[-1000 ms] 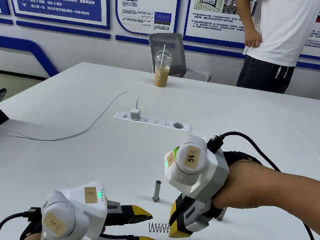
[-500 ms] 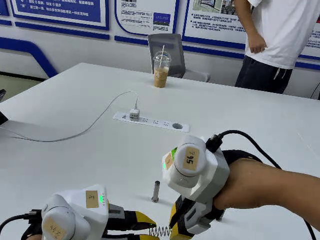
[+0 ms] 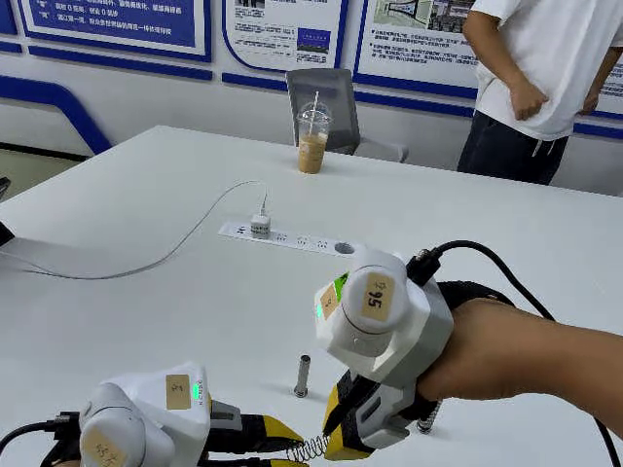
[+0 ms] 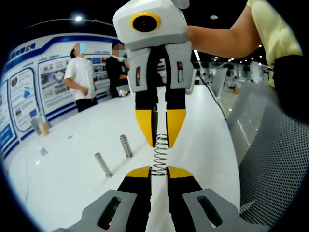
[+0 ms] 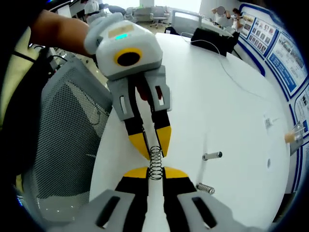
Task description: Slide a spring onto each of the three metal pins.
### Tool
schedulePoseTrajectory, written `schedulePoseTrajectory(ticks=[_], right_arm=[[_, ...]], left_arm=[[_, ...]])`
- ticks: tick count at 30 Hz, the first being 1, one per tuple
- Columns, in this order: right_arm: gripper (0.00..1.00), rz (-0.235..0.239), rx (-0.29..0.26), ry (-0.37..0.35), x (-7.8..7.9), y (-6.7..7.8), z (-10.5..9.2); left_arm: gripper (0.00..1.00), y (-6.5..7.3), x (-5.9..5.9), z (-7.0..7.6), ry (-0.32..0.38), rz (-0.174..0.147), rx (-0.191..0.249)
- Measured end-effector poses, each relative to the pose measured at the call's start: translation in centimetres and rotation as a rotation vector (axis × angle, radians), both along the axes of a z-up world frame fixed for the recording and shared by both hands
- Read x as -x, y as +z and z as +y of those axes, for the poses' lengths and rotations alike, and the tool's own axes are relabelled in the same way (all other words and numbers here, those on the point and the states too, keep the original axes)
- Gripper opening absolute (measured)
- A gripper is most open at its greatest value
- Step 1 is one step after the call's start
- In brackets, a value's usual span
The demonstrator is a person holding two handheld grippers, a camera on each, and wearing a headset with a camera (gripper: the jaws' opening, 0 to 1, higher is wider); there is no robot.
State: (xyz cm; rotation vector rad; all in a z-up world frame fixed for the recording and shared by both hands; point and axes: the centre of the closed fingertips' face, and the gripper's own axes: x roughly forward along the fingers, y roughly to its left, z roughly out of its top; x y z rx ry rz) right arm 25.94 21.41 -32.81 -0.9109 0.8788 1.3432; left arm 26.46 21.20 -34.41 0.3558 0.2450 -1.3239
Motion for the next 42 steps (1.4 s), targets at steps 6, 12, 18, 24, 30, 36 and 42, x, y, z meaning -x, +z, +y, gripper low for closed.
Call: schedulePoseTrajectory(ticks=[6,12,18,24,30,36,42], right_arm=[[0.12,-0.013,-0.015,0.009,0.1,0.6,0.6],[0.12,-0.024,-0.033,0.019,0.1,1.2,1.3],[0.12,-0.037,-0.041,0.031,0.2,1.6,1.9],[0.12,-0.046,-0.048,0.038,0.1,1.9,2.5],[0.12,-0.045,-0.043,0.037,0.0,1.8,2.5],[0.14,-0.045,-0.043,0.032,-0.2,1.8,2.4],[0.14,-0.035,-0.038,0.027,-0.1,1.7,2.1]], left_arm=[[0.12,0.1,0.1,0.0,-0.001,-0.002,-0.002],[0.11,0.1,0.1,-0.1,-0.001,-0.003,0.000],[0.11,0.3,0.2,-0.2,-0.001,-0.003,0.007],[0.11,0.4,0.1,-0.4,-0.001,-0.004,0.014],[0.11,0.3,0.1,-0.3,0.005,0.006,0.027],[0.11,0.2,0.1,-0.2,0.009,0.015,0.033],[0.11,0.0,-0.1,-0.1,0.014,0.018,0.033]])
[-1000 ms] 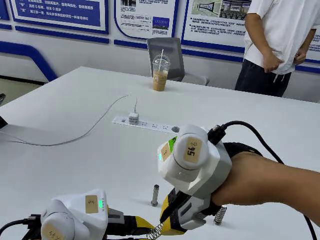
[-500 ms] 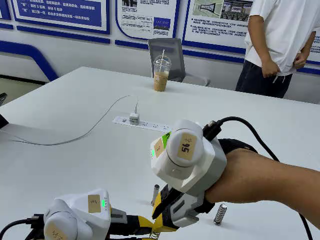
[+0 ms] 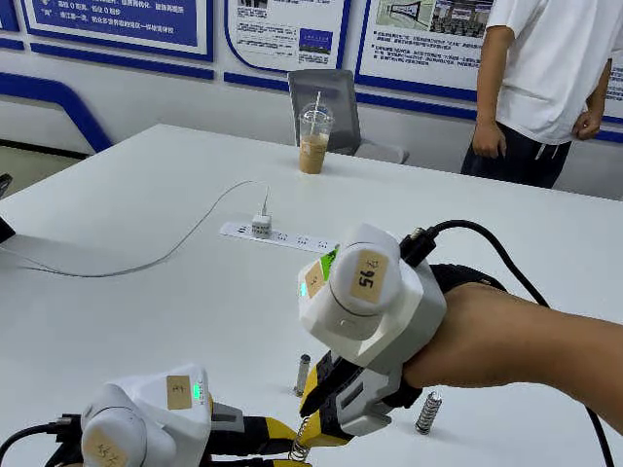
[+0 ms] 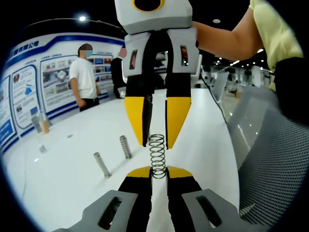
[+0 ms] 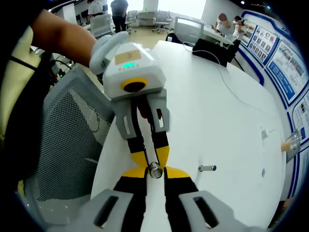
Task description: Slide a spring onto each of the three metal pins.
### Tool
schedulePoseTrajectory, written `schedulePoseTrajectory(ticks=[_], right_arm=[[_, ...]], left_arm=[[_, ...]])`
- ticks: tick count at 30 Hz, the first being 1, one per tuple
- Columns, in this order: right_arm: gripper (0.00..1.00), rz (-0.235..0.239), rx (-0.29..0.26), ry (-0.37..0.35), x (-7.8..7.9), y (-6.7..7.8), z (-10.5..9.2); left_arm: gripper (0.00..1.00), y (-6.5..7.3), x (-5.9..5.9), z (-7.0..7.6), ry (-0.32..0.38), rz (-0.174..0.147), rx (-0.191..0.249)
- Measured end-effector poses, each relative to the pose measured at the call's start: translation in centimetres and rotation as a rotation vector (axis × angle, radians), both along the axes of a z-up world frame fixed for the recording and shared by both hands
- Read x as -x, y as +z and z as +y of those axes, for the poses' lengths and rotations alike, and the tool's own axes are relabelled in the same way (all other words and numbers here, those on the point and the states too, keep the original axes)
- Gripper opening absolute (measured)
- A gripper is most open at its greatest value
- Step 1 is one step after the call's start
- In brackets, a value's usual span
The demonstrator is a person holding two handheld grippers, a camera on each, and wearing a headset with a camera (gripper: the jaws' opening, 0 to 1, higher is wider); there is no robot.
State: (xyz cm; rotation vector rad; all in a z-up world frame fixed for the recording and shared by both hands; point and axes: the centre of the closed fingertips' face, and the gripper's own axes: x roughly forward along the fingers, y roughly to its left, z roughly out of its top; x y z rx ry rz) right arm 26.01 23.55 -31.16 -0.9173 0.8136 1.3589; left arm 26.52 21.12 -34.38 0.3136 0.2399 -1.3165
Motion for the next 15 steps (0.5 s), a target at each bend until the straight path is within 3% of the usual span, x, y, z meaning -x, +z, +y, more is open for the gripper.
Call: schedulePoseTrajectory(ticks=[15], right_arm=[[0.13,0.013,0.011,-0.008,0.0,-1.2,-0.1]], left_arm=[[0.11,0.2,0.0,-0.2,-0.002,-0.006,0.006]])
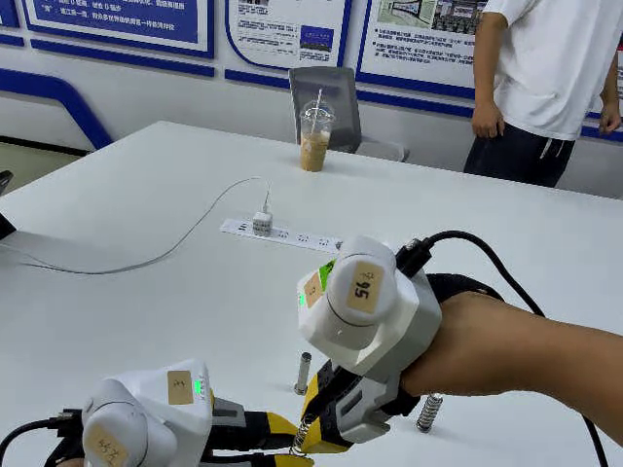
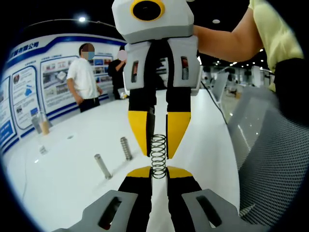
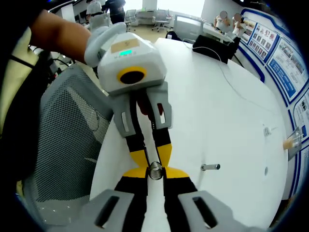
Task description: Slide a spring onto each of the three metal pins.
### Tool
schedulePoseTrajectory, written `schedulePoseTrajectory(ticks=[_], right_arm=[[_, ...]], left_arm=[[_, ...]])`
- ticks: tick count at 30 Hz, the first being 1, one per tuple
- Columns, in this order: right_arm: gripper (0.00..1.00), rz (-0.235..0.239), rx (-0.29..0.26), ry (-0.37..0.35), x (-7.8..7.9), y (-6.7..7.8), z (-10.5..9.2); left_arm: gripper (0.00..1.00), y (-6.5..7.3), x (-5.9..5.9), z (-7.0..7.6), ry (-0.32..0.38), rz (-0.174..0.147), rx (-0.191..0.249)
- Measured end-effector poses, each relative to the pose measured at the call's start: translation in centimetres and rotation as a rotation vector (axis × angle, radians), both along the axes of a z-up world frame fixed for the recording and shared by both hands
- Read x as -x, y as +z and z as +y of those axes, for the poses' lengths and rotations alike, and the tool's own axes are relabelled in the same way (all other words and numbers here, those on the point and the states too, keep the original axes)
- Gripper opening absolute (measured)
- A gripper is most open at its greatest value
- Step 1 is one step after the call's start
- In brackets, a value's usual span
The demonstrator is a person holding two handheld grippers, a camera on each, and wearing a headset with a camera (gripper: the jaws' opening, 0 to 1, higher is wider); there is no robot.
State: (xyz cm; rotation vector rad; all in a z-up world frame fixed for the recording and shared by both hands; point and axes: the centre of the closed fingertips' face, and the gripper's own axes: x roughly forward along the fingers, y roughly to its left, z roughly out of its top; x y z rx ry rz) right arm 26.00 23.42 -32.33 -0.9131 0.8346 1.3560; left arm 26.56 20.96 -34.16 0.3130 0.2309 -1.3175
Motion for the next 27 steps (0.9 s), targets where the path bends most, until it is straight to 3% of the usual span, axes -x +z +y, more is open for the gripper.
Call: schedulePoseTrajectory(ticks=[13,27], right_arm=[[0.12,-0.006,0.002,-0.007,-0.2,0.2,-0.1],[0.12,-0.023,0.006,-0.038,-1.4,1.1,-1.2]], left_arm=[[0.12,0.2,-0.1,-0.1,0.007,0.003,0.008],[0.27,-0.3,-0.9,0.8,0.059,0.036,0.002]])
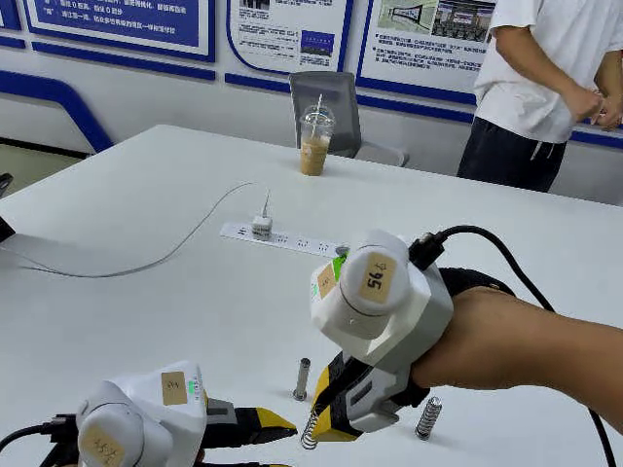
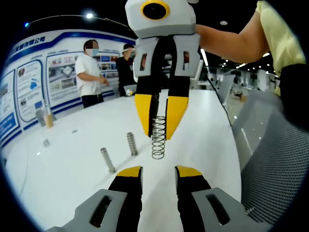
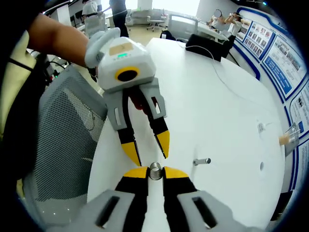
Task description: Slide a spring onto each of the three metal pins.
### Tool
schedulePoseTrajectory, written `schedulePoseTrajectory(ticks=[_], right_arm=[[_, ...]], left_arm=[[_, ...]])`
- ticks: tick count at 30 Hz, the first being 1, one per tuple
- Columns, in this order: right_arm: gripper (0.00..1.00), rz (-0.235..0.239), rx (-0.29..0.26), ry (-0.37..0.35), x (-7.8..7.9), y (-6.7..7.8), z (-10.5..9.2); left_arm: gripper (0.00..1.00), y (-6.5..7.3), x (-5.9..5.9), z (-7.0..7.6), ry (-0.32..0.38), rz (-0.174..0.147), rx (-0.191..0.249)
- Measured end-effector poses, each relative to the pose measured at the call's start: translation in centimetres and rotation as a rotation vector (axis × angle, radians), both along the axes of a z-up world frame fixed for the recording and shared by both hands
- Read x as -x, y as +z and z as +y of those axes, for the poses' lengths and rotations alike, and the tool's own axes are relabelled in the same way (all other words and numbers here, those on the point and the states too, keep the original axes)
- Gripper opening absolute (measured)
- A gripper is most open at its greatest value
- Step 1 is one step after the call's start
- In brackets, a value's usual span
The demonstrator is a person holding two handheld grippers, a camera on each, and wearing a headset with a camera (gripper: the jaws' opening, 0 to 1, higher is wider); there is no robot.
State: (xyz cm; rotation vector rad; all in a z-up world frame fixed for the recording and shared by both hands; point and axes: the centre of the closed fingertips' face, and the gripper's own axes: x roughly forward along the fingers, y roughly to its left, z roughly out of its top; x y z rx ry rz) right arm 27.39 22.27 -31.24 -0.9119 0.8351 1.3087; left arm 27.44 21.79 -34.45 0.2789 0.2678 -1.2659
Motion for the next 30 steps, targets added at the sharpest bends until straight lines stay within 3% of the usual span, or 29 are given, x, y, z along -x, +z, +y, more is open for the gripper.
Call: schedulePoseTrajectory(ticks=[16,30], right_arm=[[0.12,-0.032,0.004,-0.033,-1.9,1.3,-1.2],[0.12,-0.057,0.016,-0.066,-5.3,2.2,-1.6]], left_arm=[[0.41,-0.3,-0.7,0.9,0.053,0.030,0.006],[0.46,-0.5,-0.8,1.4,0.072,0.047,0.008]])
